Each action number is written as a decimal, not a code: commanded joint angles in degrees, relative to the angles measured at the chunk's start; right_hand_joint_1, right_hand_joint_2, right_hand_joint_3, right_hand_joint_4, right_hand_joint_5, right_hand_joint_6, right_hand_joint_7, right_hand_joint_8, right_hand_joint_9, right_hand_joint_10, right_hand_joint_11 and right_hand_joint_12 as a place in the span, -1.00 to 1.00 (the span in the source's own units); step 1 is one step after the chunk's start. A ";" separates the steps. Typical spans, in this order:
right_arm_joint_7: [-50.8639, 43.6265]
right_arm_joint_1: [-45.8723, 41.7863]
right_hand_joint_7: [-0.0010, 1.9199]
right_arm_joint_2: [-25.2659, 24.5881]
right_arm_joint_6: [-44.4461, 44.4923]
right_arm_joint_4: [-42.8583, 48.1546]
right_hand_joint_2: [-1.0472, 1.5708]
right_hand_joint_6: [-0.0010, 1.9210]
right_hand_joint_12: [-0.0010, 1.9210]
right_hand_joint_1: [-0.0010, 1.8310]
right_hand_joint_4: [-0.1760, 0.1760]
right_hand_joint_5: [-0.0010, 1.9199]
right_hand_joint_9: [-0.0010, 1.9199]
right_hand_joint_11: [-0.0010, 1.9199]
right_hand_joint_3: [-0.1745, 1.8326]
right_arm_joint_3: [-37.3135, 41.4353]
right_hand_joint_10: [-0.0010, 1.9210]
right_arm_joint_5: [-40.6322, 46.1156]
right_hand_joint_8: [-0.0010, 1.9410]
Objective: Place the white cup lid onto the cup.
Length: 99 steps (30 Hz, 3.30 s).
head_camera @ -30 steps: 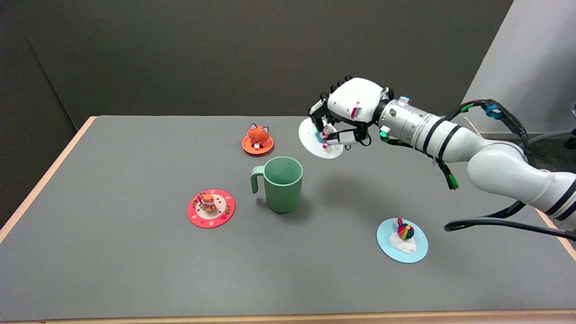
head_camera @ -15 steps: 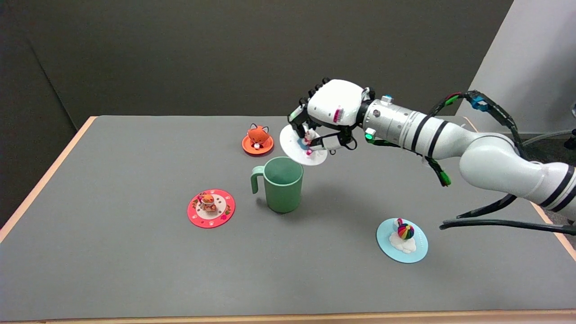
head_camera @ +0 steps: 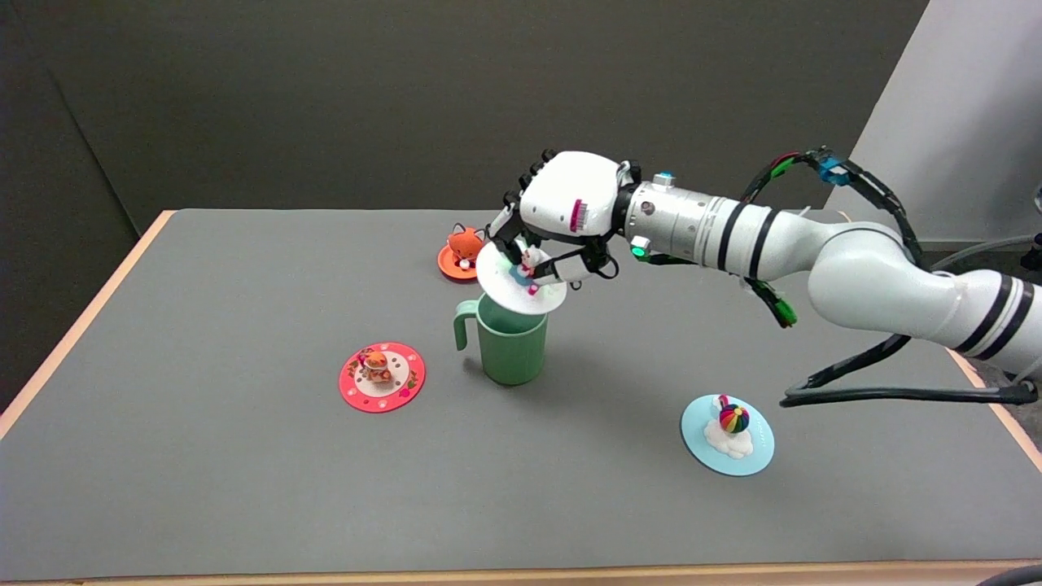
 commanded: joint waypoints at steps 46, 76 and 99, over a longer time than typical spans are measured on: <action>0.98 17.78 0.18 -2.94 -1.08 6.93 0.61 0.18 0.35 0.07 1.00 -0.08 0.15 -0.16 -0.62 -22.56 -0.59 -0.12 -0.65; 0.50 17.51 -0.29 -1.16 -1.00 4.33 0.30 -0.77 -0.04 -0.05 1.00 -0.31 -0.18 -0.33 0.19 -15.83 -0.77 -9.46 -0.82; 0.34 6.40 -0.27 2.05 2.16 22.07 0.32 -0.77 -0.09 -0.07 1.00 -0.31 -0.17 -0.31 0.19 1.81 -0.77 -10.83 -0.82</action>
